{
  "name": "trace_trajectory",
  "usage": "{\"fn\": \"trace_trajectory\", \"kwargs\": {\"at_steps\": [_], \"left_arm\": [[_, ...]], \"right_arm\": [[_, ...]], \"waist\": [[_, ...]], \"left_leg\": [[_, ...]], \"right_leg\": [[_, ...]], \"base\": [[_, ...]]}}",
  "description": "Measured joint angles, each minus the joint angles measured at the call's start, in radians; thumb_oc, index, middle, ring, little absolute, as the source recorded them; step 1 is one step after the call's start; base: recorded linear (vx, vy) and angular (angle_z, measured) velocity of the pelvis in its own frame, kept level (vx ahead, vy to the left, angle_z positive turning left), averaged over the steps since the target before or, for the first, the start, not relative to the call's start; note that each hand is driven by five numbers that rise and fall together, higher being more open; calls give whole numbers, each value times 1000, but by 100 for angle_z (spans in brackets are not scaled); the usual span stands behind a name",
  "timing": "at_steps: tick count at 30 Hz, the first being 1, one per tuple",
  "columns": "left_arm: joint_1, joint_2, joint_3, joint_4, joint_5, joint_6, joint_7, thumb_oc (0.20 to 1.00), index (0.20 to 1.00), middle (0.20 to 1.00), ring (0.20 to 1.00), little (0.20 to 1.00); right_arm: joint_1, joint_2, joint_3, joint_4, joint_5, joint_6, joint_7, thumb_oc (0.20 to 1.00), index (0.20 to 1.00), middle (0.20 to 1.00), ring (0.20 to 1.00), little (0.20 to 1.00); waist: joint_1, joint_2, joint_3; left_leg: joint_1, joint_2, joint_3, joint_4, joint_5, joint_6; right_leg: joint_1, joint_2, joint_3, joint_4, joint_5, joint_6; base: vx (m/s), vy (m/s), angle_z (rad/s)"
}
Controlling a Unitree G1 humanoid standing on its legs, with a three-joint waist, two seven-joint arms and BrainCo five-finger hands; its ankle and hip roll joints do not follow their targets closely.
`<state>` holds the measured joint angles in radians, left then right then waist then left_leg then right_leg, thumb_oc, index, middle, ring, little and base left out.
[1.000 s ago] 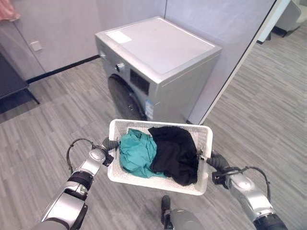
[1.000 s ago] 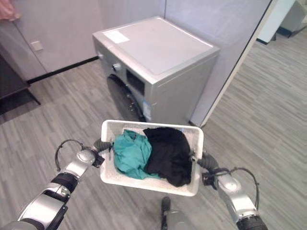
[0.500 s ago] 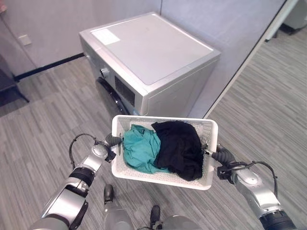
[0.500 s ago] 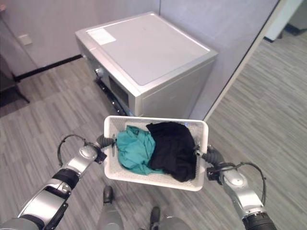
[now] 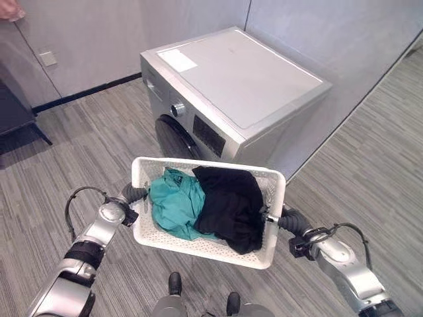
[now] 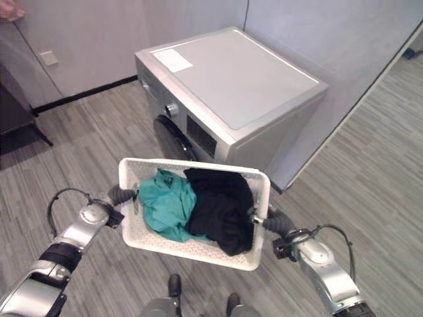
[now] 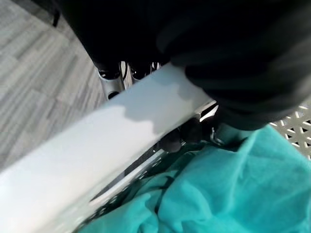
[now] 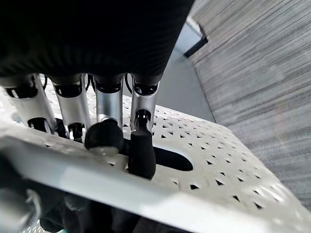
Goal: Grab the laundry basket,head to the washer,open it,put in the laundry and shut it.
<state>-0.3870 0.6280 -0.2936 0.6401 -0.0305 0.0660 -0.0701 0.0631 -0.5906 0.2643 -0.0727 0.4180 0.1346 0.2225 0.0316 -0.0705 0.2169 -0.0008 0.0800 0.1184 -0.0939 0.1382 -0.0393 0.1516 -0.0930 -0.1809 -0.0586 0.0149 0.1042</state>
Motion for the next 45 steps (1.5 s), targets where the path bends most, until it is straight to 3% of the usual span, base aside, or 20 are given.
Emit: {"fn": "trace_trajectory", "kwargs": {"at_steps": [7,11,13,16,18,19,20,22,27,30,32,37,40,41,45], "left_arm": [[40,77,19,17,-2,4,-14,200,200,200,200,200],[27,189,72,8,-11,4,-20,200,200,200,200,200],[-52,269,21,68,-43,11,-30,200,200,200,200,200],[-164,325,-19,101,-52,3,-30,200,200,200,200,200],[-326,396,-141,199,-69,6,-34,200,200,200,200,200],[-456,386,-239,263,-73,18,-44,200,200,200,200,200],[-510,388,-266,266,-73,25,-49,200,200,200,200,200],[-761,370,-474,373,-133,35,-55,200,200,200,200,200],[-887,328,-521,419,-169,31,-26,200,200,200,200,200],[-930,258,-585,473,-195,31,-32,200,200,200,200,200],[-987,210,-625,605,-197,39,-33,200,200,200,200,200],[-989,190,-622,619,-205,39,-33,200,200,200,200,200],[-989,169,-622,642,-208,37,-28,200,200,200,200,200],[-990,156,-618,645,-208,37,-24,200,200,200,200,200],[-991,114,-614,650,-242,37,-19,200,200,200,200,200]], "right_arm": [[-122,0,119,10,-2,63,-1,200,200,200,200,200],[-324,43,210,63,-2,87,-10,200,200,200,200,200],[-525,31,333,135,1,118,-29,200,200,200,200,200],[-640,61,356,224,28,118,-58,200,200,200,200,200],[-808,68,450,319,101,118,-71,200,200,200,200,200],[-929,67,496,460,144,118,-73,200,200,200,200,200],[-996,69,506,527,158,118,-73,200,200,200,200,200],[-1218,28,591,667,198,117,-107,200,200,200,200,200],[-1299,16,576,721,218,107,-154,200,200,200,200,200],[-1313,-22,622,767,245,107,-147,200,200,200,200,200],[-1354,-25,656,803,281,95,-127,200,200,200,200,200],[-1359,-32,660,809,279,81,-135,200,200,200,200,200],[-1367,-38,660,825,278,64,-137,200,200,200,200,200],[-1369,-52,660,831,284,62,-141,200,200,200,200,200],[-1371,-86,659,848,290,43,-160,200,200,200,200,200]], "waist": [[18,6,-27],[54,17,-70],[65,19,-72],[95,17,-82],[100,24,-87],[100,27,-93],[102,27,-93],[97,26,-101],[73,27,-121],[33,36,-141],[19,44,-144],[-25,51,-150],[-41,58,-157],[-58,63,-162],[-93,64,-162]], "left_leg": [[-7,0,-9,0,0,-1],[-12,2,-14,1,2,0],[-11,6,-15,1,5,-3],[-12,11,-24,5,8,-6],[-13,12,-28,5,9,-14],[-18,12,-32,5,9,-17],[-21,14,-30,6,11,-19],[-63,19,-27,20,16,-25],[-78,15,-7,19,26,-23],[-100,17,7,19,30,-15],[-107,23,34,15,30,-14],[-107,24,62,8,30,-12],[-129,30,114,7,23,-13],[-154,29,134,8,34,-5],[-175,30,160,7,37,-1]], "right_leg": [[8,3,-18,-19,3,-3],[10,6,-22,-25,7,-3],[11,11,-23,-26,7,-4],[15,17,-28,-26,6,-4],[17,18,-41,-26,6,-4],[20,19,-52,-26,4,-5],[18,21,-53,-26,4,-5],[-15,21,-62,-26,6,-8],[-43,14,-48,-26,11,-5],[-76,14,-33,-23,13,-4],[-105,14,-11,-13,13,-3],[-123,10,18,-14,23,2],[-189,7,68,9,23,5],[-216,0,71,2,51,11],[-250,-1,94,-3,67,13]], "base": [[9,0,4],[19,-24,5],[0,0,0],[35,-20,10],[43,-33,15],[43,-33,17],[26,-22,19],[29,-8,9],[39,11,-7],[50,22,-15],[30,25,-31],[13,29,-22],[-21,21,-47],[-16,16,-61],[-4,1,-23]]}}
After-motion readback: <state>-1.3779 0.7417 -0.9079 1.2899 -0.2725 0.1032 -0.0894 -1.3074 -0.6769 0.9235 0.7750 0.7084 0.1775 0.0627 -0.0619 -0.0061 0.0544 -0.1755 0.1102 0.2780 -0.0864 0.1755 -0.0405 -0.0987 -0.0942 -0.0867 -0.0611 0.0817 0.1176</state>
